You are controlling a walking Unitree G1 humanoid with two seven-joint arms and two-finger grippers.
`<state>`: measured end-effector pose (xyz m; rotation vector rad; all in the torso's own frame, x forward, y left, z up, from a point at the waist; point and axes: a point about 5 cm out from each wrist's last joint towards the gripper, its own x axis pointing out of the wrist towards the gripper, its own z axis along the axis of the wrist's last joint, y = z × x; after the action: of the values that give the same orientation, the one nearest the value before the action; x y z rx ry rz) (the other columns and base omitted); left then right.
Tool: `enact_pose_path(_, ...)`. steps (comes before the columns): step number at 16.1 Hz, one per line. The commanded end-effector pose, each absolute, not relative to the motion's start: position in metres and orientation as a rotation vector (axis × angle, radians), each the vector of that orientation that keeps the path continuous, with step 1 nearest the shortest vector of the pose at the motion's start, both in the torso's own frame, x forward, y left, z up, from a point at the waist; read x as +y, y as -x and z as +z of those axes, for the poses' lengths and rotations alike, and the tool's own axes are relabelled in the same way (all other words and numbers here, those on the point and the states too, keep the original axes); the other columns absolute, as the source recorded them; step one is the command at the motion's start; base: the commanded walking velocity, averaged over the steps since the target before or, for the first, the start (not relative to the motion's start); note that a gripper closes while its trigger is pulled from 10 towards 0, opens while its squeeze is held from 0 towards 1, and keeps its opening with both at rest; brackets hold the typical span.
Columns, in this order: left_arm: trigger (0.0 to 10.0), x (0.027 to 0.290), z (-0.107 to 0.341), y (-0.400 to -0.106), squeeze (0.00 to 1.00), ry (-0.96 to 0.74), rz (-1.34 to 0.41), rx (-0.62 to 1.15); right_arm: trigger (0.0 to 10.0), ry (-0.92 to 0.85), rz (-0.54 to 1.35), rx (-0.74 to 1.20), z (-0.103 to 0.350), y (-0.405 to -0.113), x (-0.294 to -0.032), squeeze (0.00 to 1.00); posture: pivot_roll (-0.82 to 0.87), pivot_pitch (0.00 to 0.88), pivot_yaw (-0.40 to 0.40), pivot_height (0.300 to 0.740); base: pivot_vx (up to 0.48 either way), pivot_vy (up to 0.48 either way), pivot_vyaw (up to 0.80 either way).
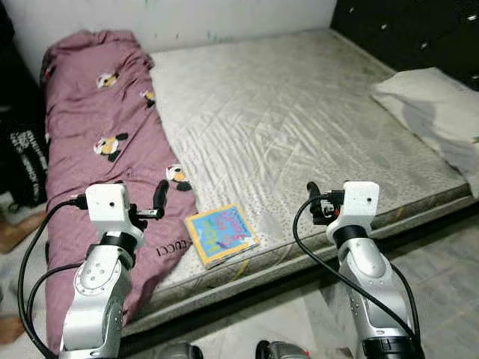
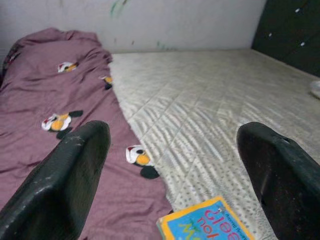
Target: Clean up the room
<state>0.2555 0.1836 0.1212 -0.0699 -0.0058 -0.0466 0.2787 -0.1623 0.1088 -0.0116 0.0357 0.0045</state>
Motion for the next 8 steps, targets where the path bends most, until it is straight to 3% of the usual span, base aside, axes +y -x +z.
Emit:
enact_pose_path(1,10.0,0.189,0.117,-0.253,0.0,0.075,-0.041,0.015,10.0,0.009,-0.001,0.031,0.112,-0.277,-0.161,0.0,0.02,0.136,0.023,0.74,0.0,0.0,0.0)
enact_pose_path(6,10.0,0.189,0.113,-0.243,0.0,0.022,-0.003,0.04,10.0,0.003,0.006,0.048,0.108,-0.275,-0.16,0.0,0.02,0.131,0.023,0.74,0.0,0.0,-0.71)
enact_pose_path(8,10.0,0.185,0.113,-0.243,0.0,0.043,-0.007,0.036,10.0,0.003,0.011,0.048,0.109,-0.276,-0.16,0.0,0.02,0.136,0.022,0.74,0.0,0.0,0.0)
